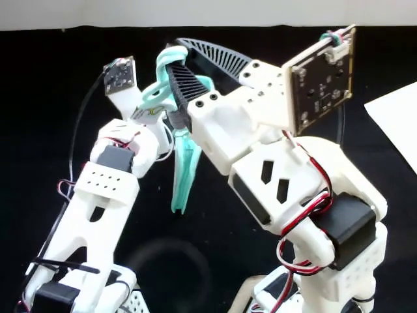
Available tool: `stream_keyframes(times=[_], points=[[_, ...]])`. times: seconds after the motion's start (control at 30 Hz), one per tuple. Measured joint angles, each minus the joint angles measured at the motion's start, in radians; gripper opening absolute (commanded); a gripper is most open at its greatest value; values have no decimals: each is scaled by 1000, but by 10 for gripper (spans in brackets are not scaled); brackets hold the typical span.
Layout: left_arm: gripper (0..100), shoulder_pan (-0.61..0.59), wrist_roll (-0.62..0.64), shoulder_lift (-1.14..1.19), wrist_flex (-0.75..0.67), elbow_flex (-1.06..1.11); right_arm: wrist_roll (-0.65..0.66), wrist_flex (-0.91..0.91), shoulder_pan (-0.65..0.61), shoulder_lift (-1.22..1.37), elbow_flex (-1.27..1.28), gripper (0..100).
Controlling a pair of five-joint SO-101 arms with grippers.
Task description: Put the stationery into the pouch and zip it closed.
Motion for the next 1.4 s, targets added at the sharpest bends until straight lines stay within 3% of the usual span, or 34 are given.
stream_keyframes(times=[0.17, 0.33, 0.5, 0.77, 0.93, 1.2, 1.4], points=[[119, -26, -20, -147, 219, 0, 0, 0, 0, 0, 0, 5], [130, -98, -95, -361, 535, -9, 0, 0, 0, 0, 0, 5], [130, -121, -103, -592, 747, -41, 0, 0, 0, 0, 0, 5], [233, -121, -121, -819, 1099, -278, 0, 0, 0, 0, 0, 5], [235, -101, -123, -842, 1140, -396, 0, 0, 0, 0, 0, 5], [231, 209, -124, -793, 1132, -511, 0, 2, 32, 64, -2, 5], [231, 250, -123, -686, 945, -456, 0, 2, 43, 71, -2, 5]])
